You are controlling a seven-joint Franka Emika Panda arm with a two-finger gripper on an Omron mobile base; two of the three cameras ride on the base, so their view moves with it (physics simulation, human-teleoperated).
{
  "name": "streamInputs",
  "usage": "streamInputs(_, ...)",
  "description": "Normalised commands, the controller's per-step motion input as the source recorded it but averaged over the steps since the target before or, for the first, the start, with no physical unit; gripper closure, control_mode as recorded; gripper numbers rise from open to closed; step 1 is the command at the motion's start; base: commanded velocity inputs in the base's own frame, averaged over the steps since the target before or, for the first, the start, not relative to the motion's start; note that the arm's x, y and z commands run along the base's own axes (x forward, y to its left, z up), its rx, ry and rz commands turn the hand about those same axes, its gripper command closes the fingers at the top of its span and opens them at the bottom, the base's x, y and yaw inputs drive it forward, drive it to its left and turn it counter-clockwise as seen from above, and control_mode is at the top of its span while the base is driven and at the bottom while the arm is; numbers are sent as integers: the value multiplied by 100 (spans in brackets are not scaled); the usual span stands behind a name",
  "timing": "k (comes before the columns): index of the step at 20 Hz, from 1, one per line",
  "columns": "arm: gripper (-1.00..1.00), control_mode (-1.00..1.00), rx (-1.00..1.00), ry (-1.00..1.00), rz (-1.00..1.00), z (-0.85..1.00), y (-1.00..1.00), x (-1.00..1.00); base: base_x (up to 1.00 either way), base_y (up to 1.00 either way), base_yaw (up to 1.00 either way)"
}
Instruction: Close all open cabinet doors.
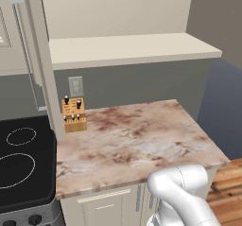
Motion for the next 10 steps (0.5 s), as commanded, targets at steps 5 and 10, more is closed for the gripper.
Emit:
streamInputs(5, -100, -100, 0, -1, 9, 0, -36, 39, 0, 0, 0)
streamInputs(10, -100, -100, 0, -1, 8, -2, -33, 26, 0, 0, 0)
